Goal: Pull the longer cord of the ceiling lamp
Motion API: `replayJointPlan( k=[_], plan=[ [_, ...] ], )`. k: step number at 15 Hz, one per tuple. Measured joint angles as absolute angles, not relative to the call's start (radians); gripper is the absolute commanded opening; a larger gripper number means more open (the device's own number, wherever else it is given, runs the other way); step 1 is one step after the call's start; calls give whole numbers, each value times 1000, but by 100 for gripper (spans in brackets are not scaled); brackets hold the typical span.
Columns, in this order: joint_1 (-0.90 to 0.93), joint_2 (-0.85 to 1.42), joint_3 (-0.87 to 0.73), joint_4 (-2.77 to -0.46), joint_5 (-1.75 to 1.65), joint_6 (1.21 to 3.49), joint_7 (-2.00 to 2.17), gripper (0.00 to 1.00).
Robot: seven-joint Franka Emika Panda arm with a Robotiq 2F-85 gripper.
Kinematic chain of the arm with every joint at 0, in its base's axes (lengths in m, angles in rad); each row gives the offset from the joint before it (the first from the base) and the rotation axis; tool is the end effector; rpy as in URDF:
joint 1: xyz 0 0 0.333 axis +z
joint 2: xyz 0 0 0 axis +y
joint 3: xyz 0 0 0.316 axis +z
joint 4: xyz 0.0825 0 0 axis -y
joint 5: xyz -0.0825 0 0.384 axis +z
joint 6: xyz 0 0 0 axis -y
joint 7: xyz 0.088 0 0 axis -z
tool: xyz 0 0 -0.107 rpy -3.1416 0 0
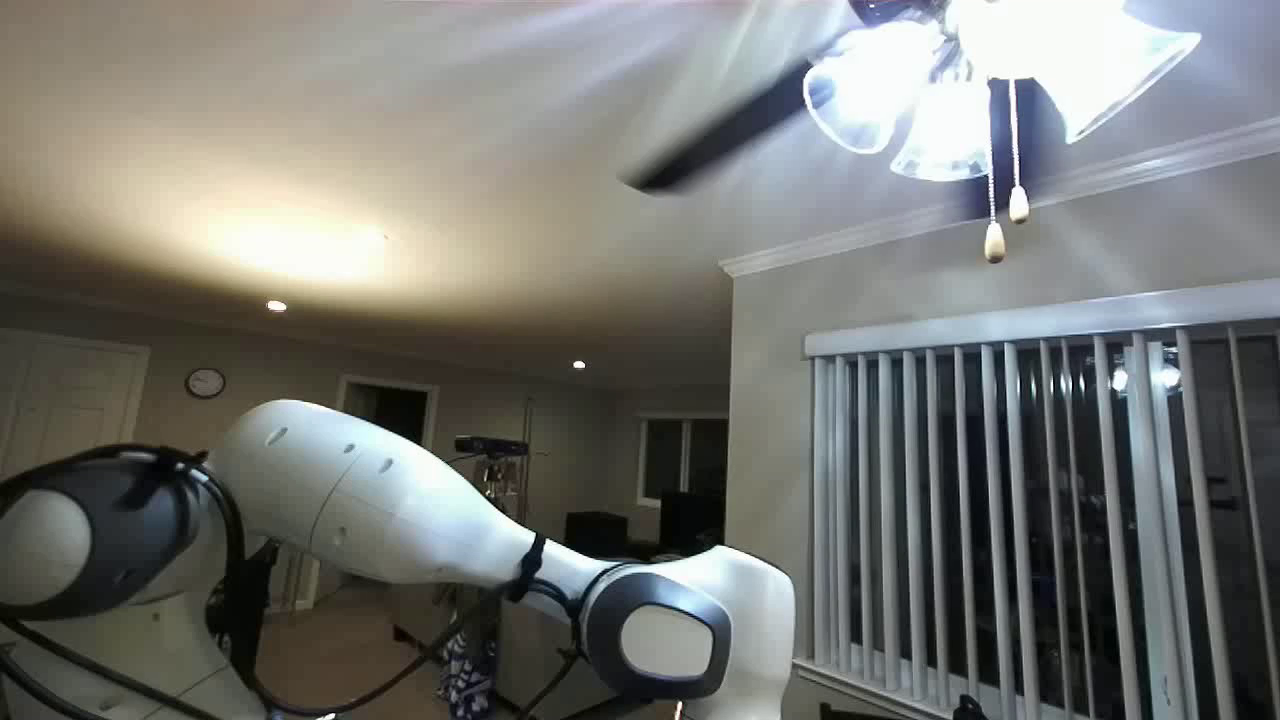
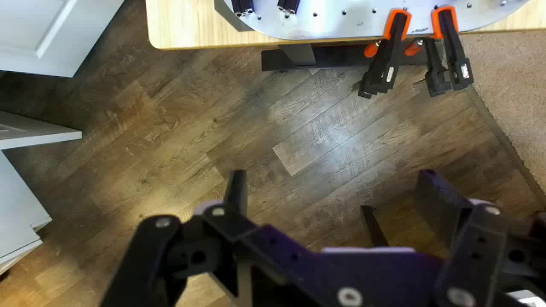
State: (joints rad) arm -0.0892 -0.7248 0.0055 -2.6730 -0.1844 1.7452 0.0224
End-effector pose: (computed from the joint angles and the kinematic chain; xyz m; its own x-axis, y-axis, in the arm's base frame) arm 0.3023 -0.0420 0.4384 0.9769 -0.0742 -0.2005 -0.0380 -0.9832 0.1786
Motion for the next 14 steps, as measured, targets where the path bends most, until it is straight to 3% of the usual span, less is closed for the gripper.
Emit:
replayJointPlan(
  k=[8, 14],
  plan=[
    [-87, -725, 5, -2671, -184, 1748, 22, 100],
    [-9, -793, 22, -2561, -149, 1885, 27, 100]
  ],
)
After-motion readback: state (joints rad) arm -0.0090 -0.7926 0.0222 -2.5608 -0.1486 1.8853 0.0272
